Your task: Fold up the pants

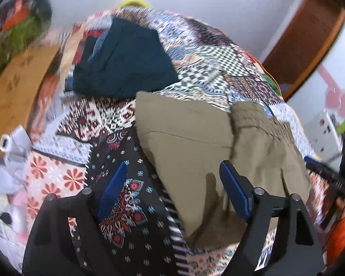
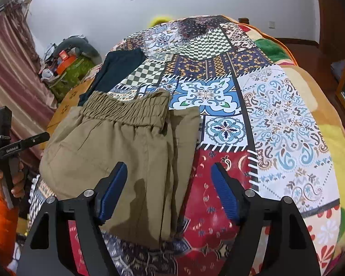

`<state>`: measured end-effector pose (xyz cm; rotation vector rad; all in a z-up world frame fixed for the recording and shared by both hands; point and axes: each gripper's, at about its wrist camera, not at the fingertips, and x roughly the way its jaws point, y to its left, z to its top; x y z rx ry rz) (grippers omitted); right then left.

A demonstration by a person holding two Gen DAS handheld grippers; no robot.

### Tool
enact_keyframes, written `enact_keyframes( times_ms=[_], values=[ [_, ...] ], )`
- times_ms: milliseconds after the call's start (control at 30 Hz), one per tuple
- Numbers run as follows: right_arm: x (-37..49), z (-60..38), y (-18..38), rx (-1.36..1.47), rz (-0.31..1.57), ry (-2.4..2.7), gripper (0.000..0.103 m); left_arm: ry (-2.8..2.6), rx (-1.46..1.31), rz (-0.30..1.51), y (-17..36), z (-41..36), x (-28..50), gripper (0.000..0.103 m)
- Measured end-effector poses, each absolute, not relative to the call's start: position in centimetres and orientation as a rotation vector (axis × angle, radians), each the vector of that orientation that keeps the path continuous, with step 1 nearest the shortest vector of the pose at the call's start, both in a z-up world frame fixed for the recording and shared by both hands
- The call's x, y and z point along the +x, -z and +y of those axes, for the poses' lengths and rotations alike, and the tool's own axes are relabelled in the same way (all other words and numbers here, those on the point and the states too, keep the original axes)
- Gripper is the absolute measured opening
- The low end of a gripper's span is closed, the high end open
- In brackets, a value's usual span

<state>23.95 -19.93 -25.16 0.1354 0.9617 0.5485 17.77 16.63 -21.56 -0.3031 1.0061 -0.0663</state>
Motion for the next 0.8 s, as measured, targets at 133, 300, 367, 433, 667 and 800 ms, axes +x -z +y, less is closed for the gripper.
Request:
enact_keyframes(
  times_ms=[133, 300, 367, 433, 667, 800],
  values=[
    [25.3, -19.4, 26.9, 0.167, 1.021, -0.554, 0.073, 0.08, -0.373, 1.064, 23.6, 17.6, 19.5, 0.077],
    [27.0, -19.6, 28.6, 0.264, 1.061, -0.591, 0.076, 0.129, -0.395, 1.084, 24.6, 17.1, 20.9, 0.071],
    [27.8, -19.8, 29.0, 0.301, 1.068, -0.606, 0.077, 0.145, -0.392, 1.082, 24.5, 16.7, 21.3, 0.065],
    [28.2, -19.6, 29.1, 0.3, 1.07, -0.62, 0.074, 0.142, -0.383, 1.08, 24.4, 16.4, 21.7, 0.06],
    [28.5, -18.4, 28.7, 0.281, 1.056, -0.653, 0.036, 0.167, -0.364, 1.057, 23.4, 15.8, 21.8, 0.021],
    [28.2, -17.7, 27.9, 0.227, 1.016, -0.652, 0.021, 0.142, -0.332, 1.024, 22.3, 15.6, 21.5, 0.01]
  ],
)
